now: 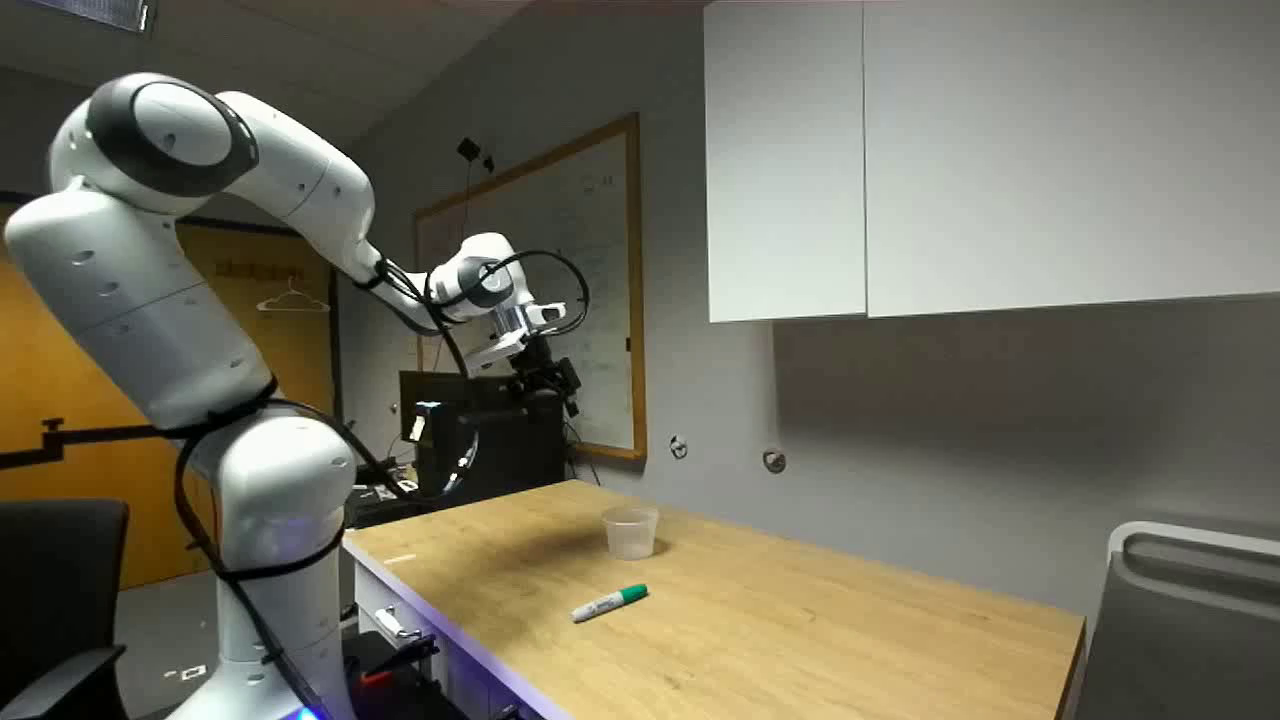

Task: Put the marker inside the cup

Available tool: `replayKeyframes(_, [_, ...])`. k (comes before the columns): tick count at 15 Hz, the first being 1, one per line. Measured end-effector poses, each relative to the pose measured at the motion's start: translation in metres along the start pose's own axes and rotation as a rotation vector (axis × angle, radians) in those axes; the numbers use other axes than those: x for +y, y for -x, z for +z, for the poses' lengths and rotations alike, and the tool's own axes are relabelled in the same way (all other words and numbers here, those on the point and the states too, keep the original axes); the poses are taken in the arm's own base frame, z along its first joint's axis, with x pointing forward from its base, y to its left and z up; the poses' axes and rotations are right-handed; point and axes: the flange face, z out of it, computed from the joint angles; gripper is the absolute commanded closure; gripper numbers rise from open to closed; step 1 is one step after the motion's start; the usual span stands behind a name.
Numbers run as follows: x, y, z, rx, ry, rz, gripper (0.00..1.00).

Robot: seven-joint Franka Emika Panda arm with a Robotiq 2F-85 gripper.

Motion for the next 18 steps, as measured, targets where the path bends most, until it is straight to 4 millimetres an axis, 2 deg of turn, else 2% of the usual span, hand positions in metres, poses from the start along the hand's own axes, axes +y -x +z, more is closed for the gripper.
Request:
replayKeyframes(14, [0.0001,-0.0001,-0.0002,0.001,0.000,0.000,0.00])
replayKeyframes(18, [0.0070,0.0002,0.0074,-0.017,-0.002,0.011,0.00])
